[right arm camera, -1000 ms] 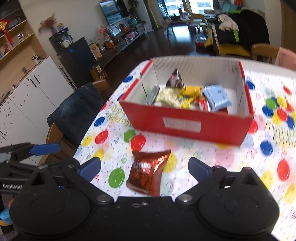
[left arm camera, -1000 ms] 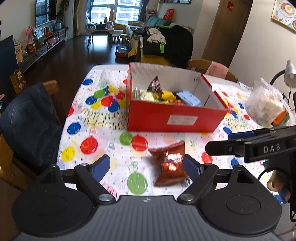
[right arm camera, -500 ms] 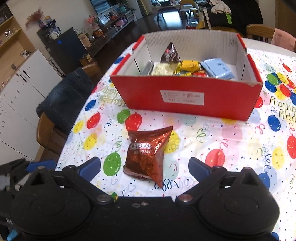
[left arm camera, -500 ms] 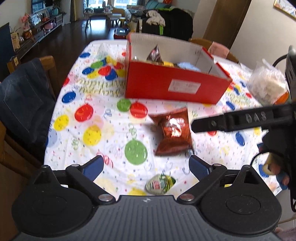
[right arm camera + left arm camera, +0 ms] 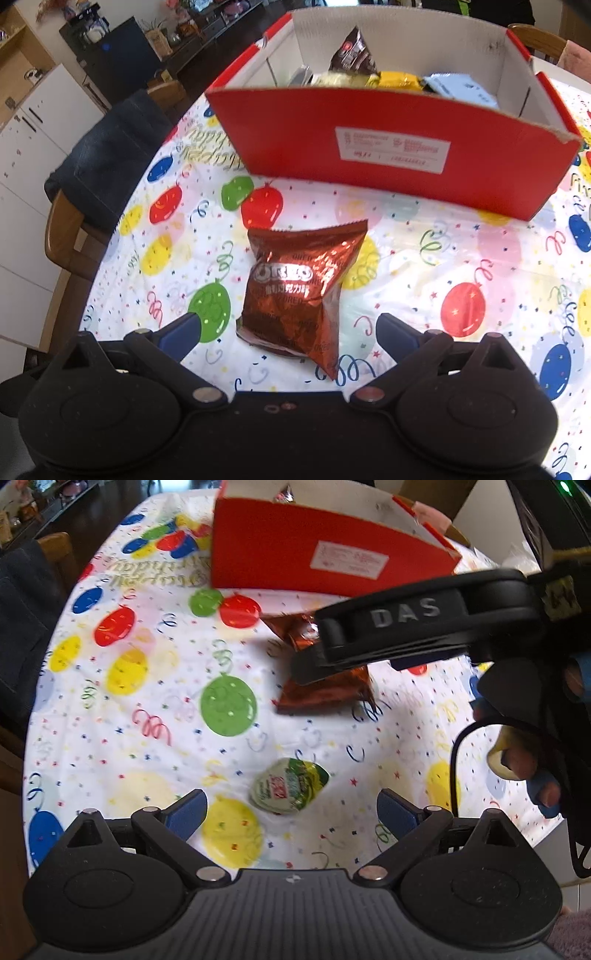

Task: Organize snacks
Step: 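Grasp the green cup snack with the left tool while the right tool grasps the Oreo bag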

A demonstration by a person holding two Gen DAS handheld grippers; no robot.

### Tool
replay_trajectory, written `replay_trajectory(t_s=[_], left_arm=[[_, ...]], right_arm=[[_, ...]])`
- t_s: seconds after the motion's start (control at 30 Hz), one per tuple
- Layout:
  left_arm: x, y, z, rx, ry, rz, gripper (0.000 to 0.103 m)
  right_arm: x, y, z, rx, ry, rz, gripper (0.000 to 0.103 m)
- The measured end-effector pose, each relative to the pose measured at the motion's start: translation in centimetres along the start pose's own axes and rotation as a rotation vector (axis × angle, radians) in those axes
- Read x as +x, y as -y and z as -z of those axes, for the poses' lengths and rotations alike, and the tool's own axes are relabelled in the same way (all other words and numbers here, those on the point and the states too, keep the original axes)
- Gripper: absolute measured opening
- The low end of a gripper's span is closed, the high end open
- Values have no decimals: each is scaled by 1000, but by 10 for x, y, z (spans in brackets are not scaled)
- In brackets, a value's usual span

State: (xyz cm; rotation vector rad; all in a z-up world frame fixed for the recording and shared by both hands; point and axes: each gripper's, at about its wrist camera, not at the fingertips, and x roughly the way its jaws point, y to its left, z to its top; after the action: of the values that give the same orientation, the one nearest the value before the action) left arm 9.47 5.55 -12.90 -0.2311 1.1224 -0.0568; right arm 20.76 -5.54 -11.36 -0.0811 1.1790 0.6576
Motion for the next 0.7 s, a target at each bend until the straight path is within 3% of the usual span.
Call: replay_trajectory(t_s=[0.3, 0.4, 0.5, 0.53, 0.7], left_arm=[[6, 2, -7, 9, 10, -11, 98], [10, 0, -7, 5, -2, -15, 88], [14, 2, -8, 24, -18, -27, 71], [15, 2, -8, 32, -22, -32, 60], [15, 2, -8, 50, -15, -47, 52]], right_arm=[[14, -2, -6, -12, -24, 4, 100], [18, -1, -9, -11, -29, -1, 99], [22, -3, -12, -24, -35, 1, 97], [23, -3, -13, -31, -36, 3, 97], [30, -8, -15, -65, -55, 8, 83]])
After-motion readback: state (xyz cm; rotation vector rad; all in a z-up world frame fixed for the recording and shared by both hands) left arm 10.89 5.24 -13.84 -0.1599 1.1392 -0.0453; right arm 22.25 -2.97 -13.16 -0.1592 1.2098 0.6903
